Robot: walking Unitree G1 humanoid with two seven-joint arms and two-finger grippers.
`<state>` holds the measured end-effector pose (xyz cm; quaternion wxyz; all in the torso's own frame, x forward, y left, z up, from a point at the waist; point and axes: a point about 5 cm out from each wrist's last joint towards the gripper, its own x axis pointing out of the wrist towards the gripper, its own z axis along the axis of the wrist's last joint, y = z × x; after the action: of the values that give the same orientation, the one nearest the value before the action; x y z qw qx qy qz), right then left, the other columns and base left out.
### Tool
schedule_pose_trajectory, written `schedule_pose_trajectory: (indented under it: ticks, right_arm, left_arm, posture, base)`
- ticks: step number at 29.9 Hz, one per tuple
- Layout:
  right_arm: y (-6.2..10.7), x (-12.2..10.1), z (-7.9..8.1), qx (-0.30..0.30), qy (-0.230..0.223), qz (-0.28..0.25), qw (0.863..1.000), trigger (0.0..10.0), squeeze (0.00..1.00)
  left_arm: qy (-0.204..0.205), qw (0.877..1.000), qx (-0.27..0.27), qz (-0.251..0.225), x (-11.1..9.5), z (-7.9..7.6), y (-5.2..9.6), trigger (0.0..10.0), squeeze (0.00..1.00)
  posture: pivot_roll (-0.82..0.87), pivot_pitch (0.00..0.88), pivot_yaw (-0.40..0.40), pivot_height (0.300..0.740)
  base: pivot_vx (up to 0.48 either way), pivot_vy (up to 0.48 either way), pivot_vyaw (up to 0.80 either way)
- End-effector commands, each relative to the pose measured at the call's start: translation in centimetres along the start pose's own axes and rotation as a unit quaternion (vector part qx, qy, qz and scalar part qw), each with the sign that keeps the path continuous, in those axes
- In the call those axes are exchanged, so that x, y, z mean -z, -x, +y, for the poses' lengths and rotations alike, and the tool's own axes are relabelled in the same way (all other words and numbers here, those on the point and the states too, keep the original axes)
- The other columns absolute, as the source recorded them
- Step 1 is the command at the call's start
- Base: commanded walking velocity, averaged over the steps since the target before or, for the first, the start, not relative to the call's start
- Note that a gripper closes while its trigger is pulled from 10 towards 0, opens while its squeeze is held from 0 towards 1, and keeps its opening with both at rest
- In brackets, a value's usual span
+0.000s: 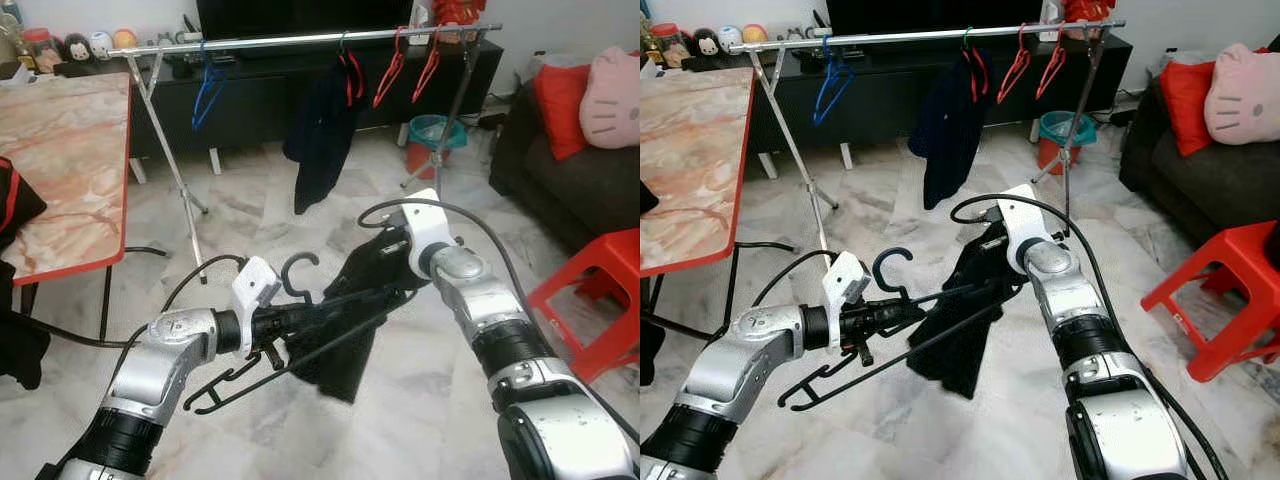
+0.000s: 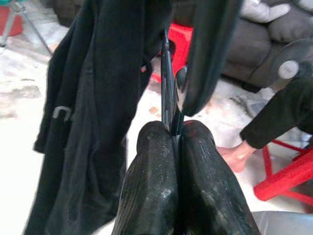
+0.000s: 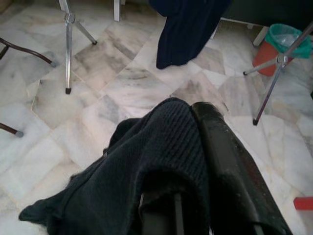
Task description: Hang hanger
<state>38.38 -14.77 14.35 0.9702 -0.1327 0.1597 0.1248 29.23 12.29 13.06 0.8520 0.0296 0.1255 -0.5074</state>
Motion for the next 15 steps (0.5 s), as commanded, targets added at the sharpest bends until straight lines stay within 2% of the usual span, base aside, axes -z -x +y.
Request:
schedule_pose_trajectory:
  ticks: [1, 8, 11, 15]
  right_arm:
    - [0.20, -0.94, -0.02, -0.002, 0.006, -0.018, 1.000, 10.0, 0.00]
    - [0.33, -0.66, 0.03, -0.003, 0.010, -0.014, 1.000, 10.0, 0.00]
    - [0.50, -0.73, 0.12, -0.005, 0.011, -0.015, 1.000, 10.0, 0.00]
    - [0.78, -1.05, 0.07, -0.007, 0.015, -0.018, 1.000, 10.0, 0.00]
  left_arm:
    - [-0.018, 1.000, -0.017, 0.011, -0.15, 0.52, 0.22, 10.0, 0.00]
    - [-0.021, 1.000, 0.000, 0.019, -0.31, 0.29, 0.33, 10.0, 0.00]
    - [-0.031, 0.999, -0.015, 0.026, -0.14, 0.50, 0.33, 10.0, 0.00]
    - [-0.041, 0.999, -0.032, 0.012, -0.90, 0.72, -0.18, 10.0, 0.00]
  posture:
    - [-0.16, 0.000, -0.048, 0.740]
    - [-0.15, 0.000, -0.047, 0.740]
    - [-0.15, 0.000, -0.045, 0.740]
    - [-0.15, 0.000, -0.045, 0.740]
  base:
    - [0.000, 0.000, 0.00]
    - [0.000, 0.000, 0.00]
    - [0.000, 0.000, 0.00]
    - [0.000, 0.000, 0.00]
